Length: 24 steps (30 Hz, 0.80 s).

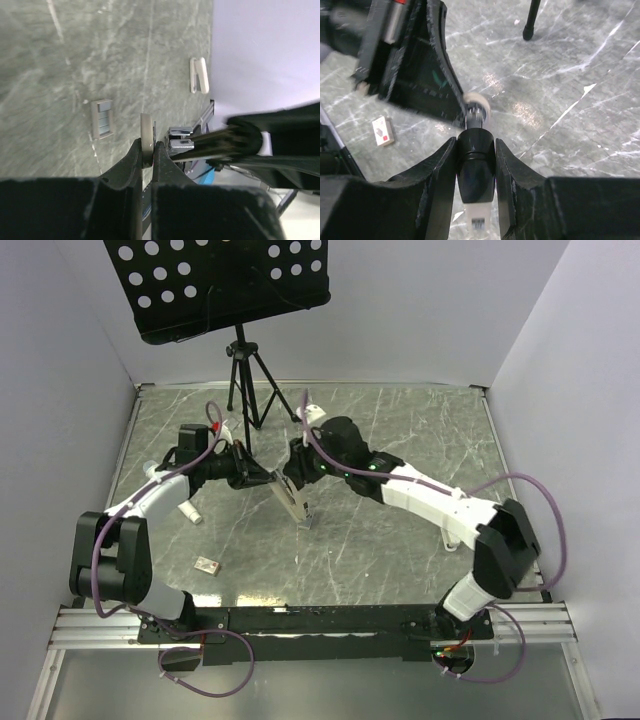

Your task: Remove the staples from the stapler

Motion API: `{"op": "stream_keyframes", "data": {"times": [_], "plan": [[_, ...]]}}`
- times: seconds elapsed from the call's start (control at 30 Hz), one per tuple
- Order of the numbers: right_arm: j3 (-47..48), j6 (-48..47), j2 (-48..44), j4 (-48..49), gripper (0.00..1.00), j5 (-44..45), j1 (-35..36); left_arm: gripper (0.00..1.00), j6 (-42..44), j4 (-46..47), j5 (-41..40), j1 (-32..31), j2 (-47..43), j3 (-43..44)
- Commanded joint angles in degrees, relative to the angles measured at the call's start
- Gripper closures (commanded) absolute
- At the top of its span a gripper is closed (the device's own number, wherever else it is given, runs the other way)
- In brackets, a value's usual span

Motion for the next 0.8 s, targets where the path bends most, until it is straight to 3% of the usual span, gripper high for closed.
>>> {"op": "stream_keyframes", "data": {"times": [0.0,0.43,0.77], "plan": [[-5.87,-0.83,-9.76,-0.61,0.83,1.19,-1.37,0.99,-1.39,-1.93,-4.84,3.33,-1.65,3.18],[-30.74,2.85,-26.12,1.67,0.76,0.93,-3.31,0.99,-3.59,-2.11,-10.91,5.62,-5.86,6.35],[-41.39,8.92,-32.63,5.20,0.59,-3.38,-3.22,0.99,-11.41,12.56,-1.86,5.62,-9.12,-0.51]]}}
